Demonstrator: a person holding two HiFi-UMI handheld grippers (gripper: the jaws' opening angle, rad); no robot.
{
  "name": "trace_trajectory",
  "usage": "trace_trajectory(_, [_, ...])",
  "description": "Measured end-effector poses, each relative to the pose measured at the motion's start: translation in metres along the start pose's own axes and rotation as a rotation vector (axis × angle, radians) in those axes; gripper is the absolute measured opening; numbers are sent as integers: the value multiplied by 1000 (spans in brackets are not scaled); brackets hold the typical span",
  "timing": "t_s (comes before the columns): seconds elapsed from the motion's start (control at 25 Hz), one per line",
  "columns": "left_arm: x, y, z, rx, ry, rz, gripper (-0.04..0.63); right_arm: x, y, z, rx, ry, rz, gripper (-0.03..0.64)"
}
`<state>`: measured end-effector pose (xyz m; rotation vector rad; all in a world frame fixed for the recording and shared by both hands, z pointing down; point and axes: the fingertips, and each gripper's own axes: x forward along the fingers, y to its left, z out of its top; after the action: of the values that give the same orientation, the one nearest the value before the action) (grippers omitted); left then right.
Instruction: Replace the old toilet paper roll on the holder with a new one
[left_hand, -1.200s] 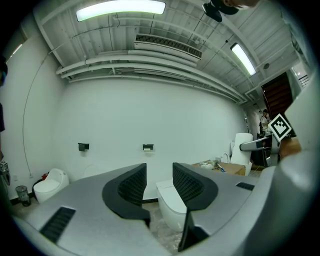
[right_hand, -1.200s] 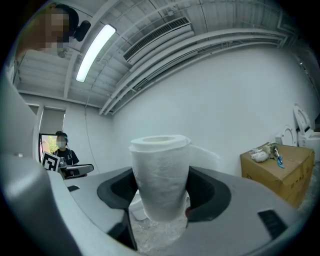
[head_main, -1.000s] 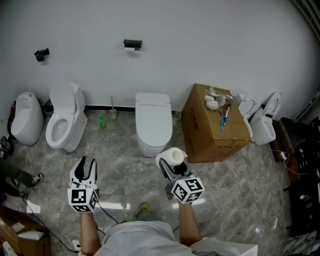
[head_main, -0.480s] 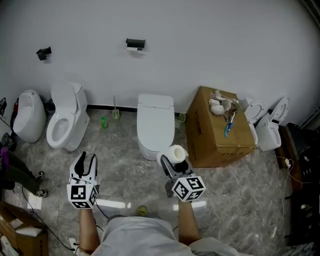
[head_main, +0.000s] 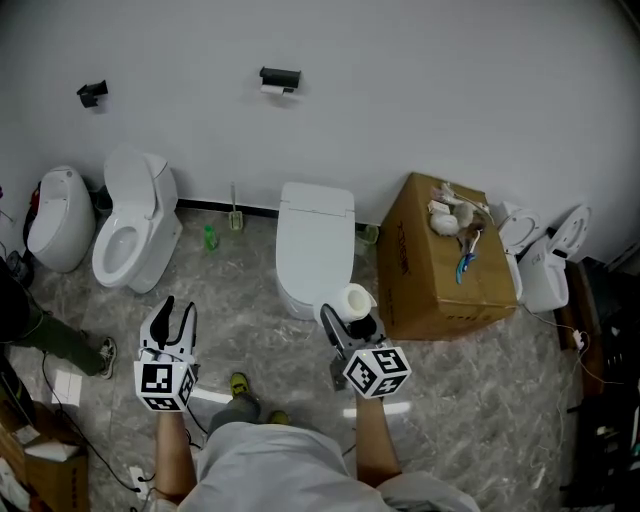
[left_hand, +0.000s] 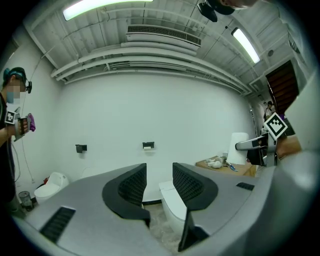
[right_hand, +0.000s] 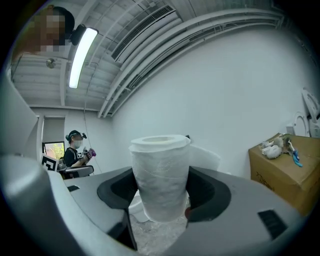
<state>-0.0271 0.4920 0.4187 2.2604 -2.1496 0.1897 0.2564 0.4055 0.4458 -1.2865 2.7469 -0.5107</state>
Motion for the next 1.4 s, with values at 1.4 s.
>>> trace_trajectory(1.4, [321,234,-5,-63,9,-79,161,374,-26,41,20,4,-69,296])
